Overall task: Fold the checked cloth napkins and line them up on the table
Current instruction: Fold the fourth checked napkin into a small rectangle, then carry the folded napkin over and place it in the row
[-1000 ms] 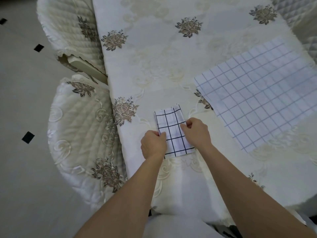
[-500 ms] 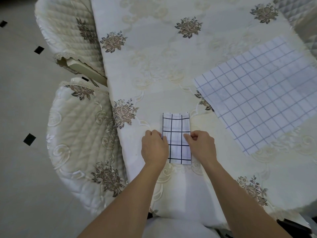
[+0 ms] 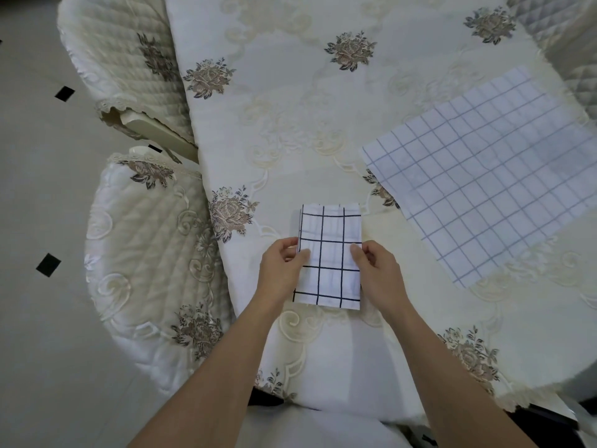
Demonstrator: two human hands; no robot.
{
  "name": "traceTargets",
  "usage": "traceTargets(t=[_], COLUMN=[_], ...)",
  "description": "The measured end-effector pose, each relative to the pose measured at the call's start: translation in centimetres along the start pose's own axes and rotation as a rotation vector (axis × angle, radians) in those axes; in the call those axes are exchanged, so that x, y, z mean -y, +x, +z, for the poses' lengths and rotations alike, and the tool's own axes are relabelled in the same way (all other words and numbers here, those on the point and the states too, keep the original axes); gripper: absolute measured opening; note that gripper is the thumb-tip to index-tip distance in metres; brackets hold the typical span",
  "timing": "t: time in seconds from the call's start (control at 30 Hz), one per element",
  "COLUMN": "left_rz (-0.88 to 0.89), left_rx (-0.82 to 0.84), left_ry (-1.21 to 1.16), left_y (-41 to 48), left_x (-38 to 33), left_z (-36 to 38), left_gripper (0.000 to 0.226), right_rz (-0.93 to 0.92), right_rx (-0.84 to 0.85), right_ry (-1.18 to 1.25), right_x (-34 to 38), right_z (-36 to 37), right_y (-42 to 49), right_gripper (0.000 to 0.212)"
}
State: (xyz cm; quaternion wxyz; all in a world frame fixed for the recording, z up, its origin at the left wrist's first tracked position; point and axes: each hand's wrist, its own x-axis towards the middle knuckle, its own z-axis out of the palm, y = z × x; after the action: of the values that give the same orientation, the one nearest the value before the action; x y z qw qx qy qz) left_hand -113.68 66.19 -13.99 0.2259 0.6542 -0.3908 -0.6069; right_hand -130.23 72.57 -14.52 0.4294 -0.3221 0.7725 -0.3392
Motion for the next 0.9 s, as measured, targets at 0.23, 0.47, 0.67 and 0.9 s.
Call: traceTargets(t=[0.23, 0.47, 0.67, 0.9], left_rz=[0.101, 0.325, 0.371, 0.384], left_rx=[0.083, -0.010, -0.193, -0.500], left_ry=[0.067, 0.198, 0.237, 0.230], left_y=[-3.2, -5.3, -7.2, -10.7], left_x=[-2.1, -3.4, -3.1, -2.5], left_z=[-1.8, -2.6, -5.4, -12.8], left_gripper=[0.033, 0.031, 0.034, 0.031], right_rz=[-0.103, -0.165, -0.207, -0.319], right_rx=[-0.033, -0.105, -0.056, 0.138], right_ry=[0.076, 0.114, 0.131, 0.064], right_x=[3.3, 5.5, 7.6, 12.3], right_z=[-0.6, -0.3, 2.0, 8.3], right_y=[-2.6, -4.8, -6.0, -8.6], right_gripper=[0.035, 0.035, 0.032, 0.032])
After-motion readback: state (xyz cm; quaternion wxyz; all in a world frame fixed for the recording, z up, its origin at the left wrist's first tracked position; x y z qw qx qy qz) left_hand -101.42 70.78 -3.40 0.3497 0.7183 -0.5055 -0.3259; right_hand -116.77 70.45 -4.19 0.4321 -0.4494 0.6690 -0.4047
